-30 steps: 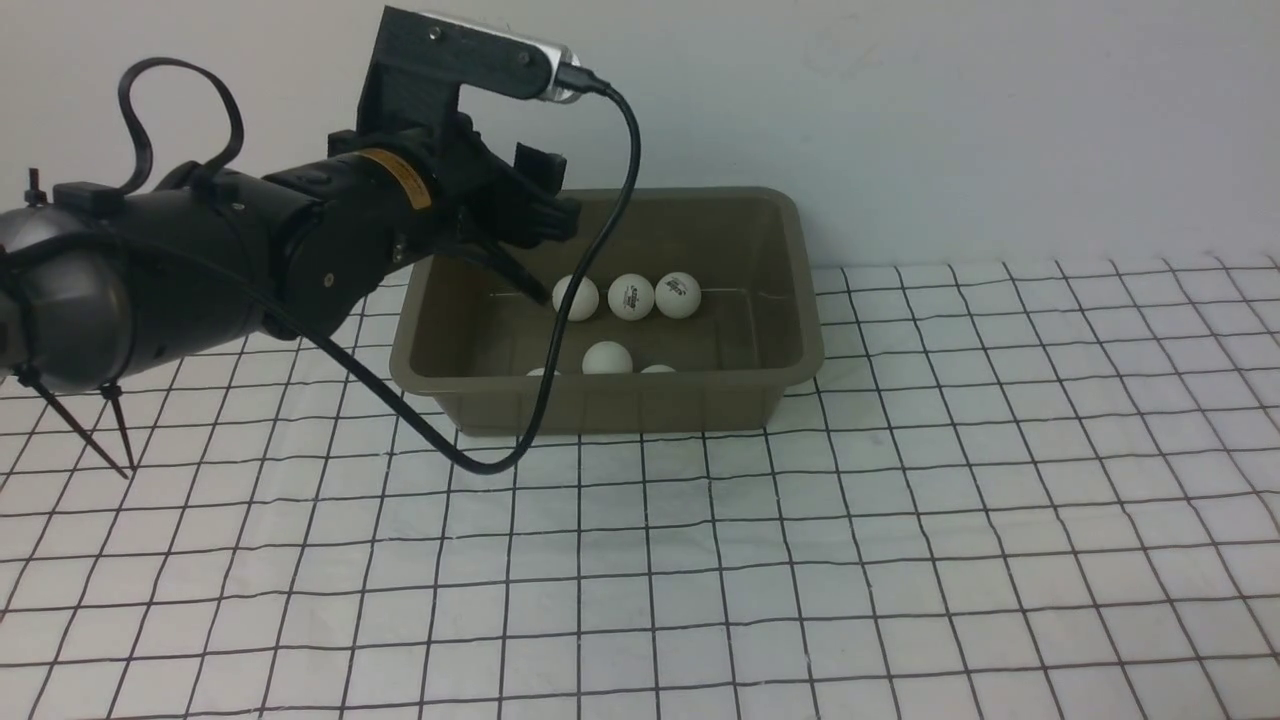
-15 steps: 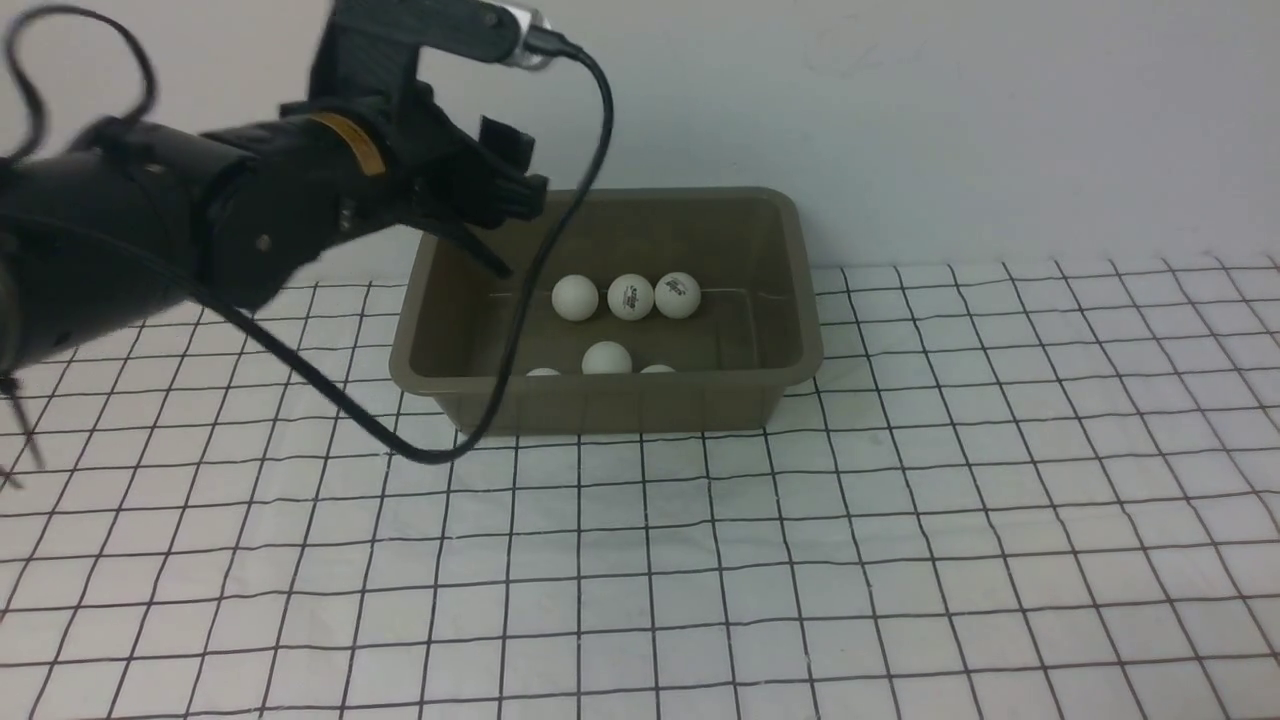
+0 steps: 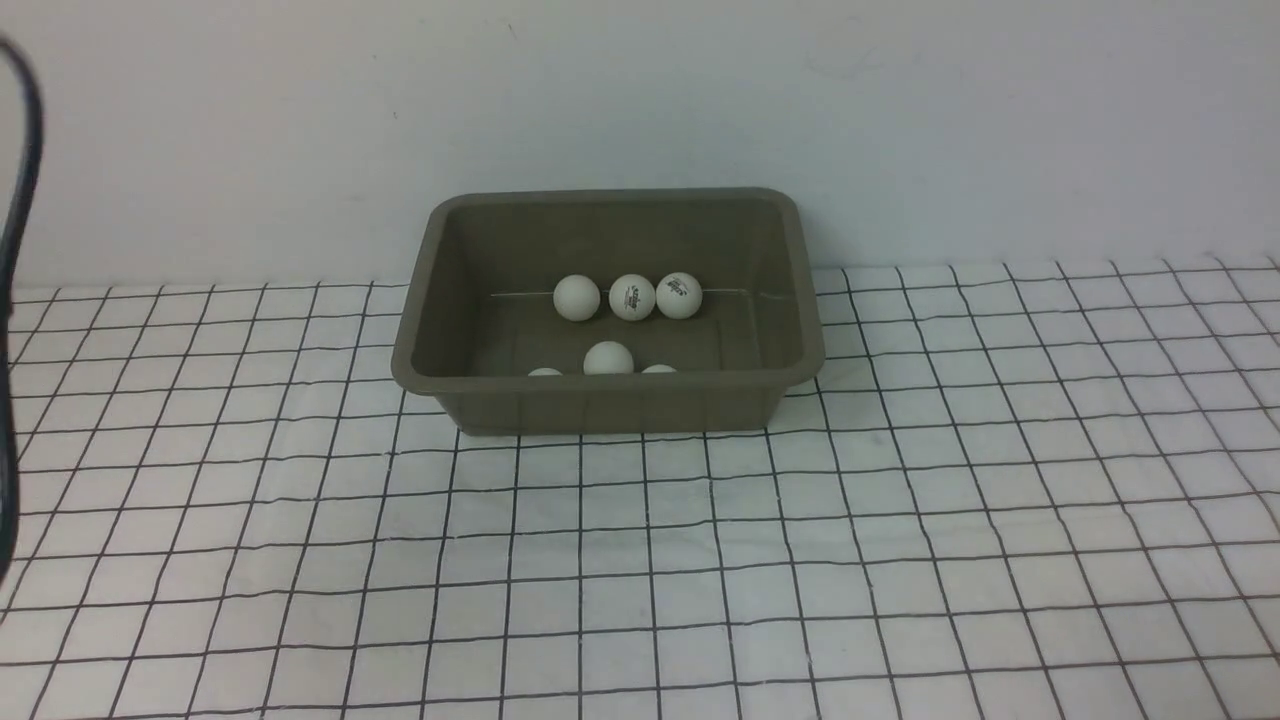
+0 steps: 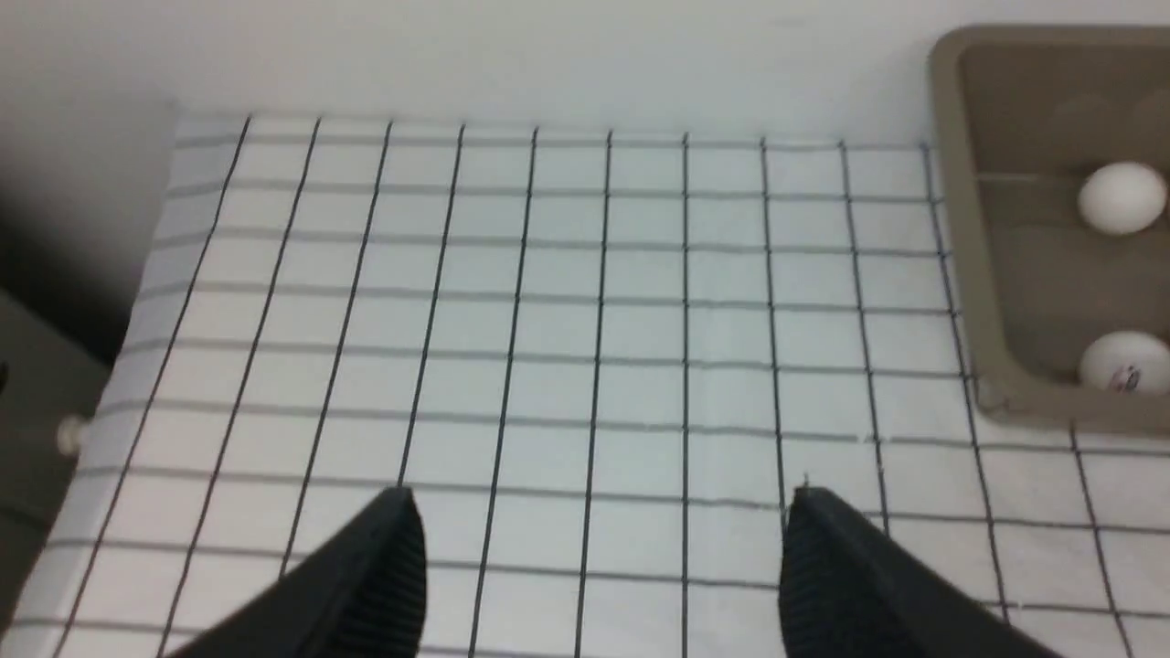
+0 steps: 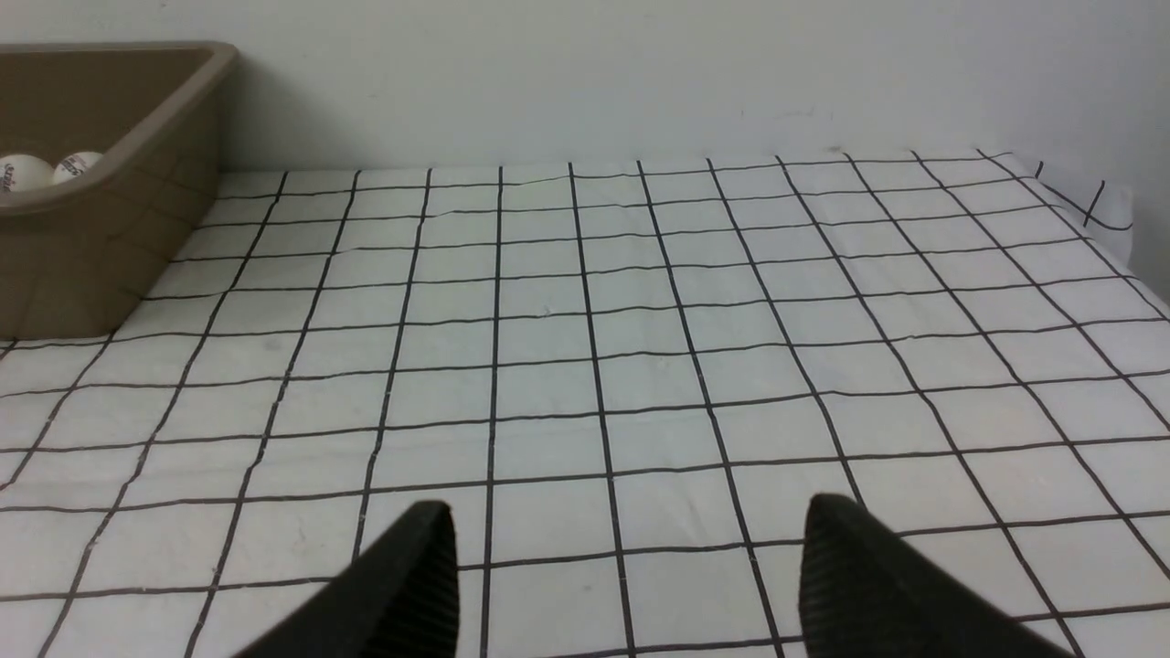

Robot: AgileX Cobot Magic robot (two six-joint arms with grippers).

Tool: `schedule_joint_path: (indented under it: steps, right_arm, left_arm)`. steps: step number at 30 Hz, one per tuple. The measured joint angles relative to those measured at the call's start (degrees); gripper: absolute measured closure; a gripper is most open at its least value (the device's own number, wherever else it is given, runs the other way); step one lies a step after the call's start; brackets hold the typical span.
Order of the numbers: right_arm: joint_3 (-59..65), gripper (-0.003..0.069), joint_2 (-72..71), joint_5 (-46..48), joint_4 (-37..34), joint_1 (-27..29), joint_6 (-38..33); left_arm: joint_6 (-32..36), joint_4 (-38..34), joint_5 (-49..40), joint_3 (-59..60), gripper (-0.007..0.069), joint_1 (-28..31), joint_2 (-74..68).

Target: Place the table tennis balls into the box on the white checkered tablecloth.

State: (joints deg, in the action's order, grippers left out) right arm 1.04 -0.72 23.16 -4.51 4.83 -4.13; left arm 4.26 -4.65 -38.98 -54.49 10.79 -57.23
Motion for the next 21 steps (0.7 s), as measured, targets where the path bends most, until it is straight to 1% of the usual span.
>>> schedule_joint_path:
  steps: [2, 3, 4, 6, 9, 10, 12, 14, 15, 21]
  right_arm:
    - [0.00, 0.0200, 0.00, -0.05, 0.00, 0.00, 0.00]
    - [0.00, 0.0200, 0.00, -0.05, 0.00, 0.00, 0.00]
    - [0.00, 0.0200, 0.00, -0.05, 0.00, 0.00, 0.00]
    - [0.00, 0.0200, 0.00, -0.05, 0.00, 0.00, 0.00]
    - [0.00, 0.0200, 0.00, -0.05, 0.00, 0.00, 0.00]
    - [0.00, 0.0200, 0.00, -0.05, 0.00, 0.00, 0.00]
    - [0.00, 0.0200, 0.00, -0.05, 0.00, 0.00, 0.00]
    - [0.00, 0.0200, 0.00, -0.05, 0.00, 0.00, 0.00]
    - [0.00, 0.0200, 0.00, -0.05, 0.00, 0.00, 0.00]
    - [0.00, 0.0200, 0.00, -0.10, 0.00, 0.00, 0.00]
  left_arm:
    - [3.48, -3.55, 2.37, 7.06, 0.0155, 2.43, 4.26]
    - [5.59, -4.58, 4.16, 9.17, 0.0155, 2.65, 6.03]
    - [8.28, -7.21, 7.57, 14.14, 0.0155, 2.70, 9.16]
    - [11.91, -10.20, 12.73, 20.48, 0.0155, 2.35, 13.00]
    - [15.55, -13.67, 17.94, 29.32, 0.0155, 1.68, 20.84]
    - [17.11, -14.43, 19.75, 34.41, 0.0155, 0.98, 25.26]
    - [18.66, -14.87, 21.94, 39.98, 0.0155, -0.36, 32.53]
    - [19.27, -15.00, 23.13, 41.97, 0.0155, -0.95, 35.13]
    - [20.47, -15.13, 24.15, 44.97, 0.0155, -2.00, 39.74]
    - [22.20, -16.03, 24.61, 51.79, 0.0155, -4.66, 55.33]
